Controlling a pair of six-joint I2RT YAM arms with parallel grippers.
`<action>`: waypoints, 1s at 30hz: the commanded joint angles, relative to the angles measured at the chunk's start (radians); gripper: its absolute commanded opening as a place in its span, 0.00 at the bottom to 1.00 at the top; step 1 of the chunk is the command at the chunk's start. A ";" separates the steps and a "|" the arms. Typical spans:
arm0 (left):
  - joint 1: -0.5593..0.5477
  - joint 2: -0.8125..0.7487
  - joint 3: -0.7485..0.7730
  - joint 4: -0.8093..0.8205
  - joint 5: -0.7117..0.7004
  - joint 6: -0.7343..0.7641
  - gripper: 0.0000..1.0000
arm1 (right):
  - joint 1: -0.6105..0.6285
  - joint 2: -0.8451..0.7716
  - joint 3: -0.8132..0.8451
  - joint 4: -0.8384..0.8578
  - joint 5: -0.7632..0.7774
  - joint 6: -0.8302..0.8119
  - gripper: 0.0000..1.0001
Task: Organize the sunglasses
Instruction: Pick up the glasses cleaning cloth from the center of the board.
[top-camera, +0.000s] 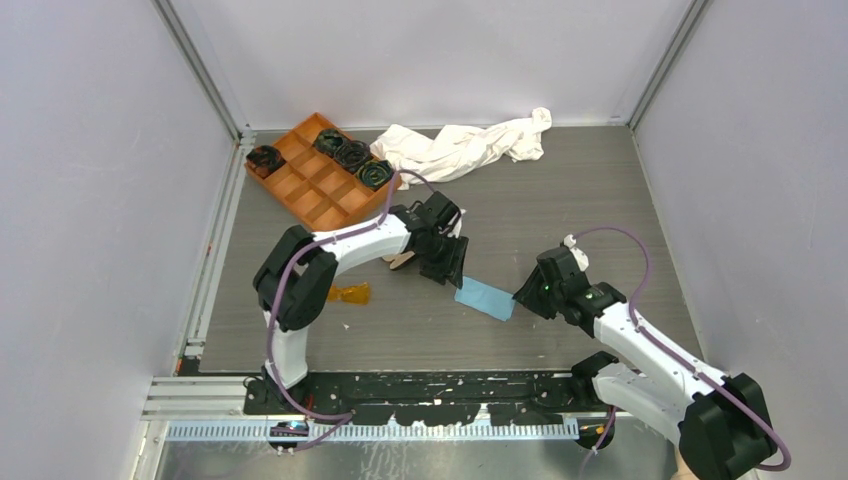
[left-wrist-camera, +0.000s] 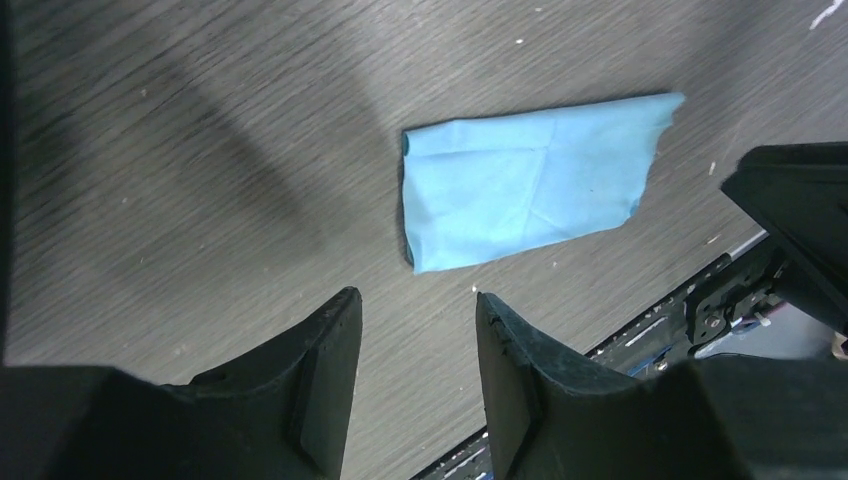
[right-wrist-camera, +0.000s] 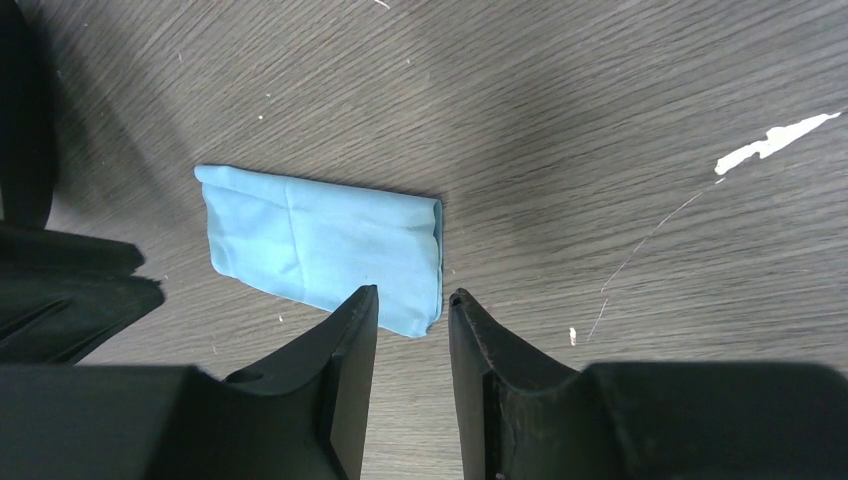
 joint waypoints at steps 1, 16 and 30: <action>0.028 0.062 0.044 0.034 0.144 0.009 0.47 | -0.005 -0.018 0.017 0.026 0.028 0.011 0.38; 0.034 0.178 0.085 0.029 0.164 -0.010 0.39 | -0.007 -0.037 0.010 0.019 0.028 0.007 0.38; 0.024 0.193 0.075 0.068 0.186 -0.048 0.33 | -0.007 -0.042 0.011 0.018 0.025 0.007 0.38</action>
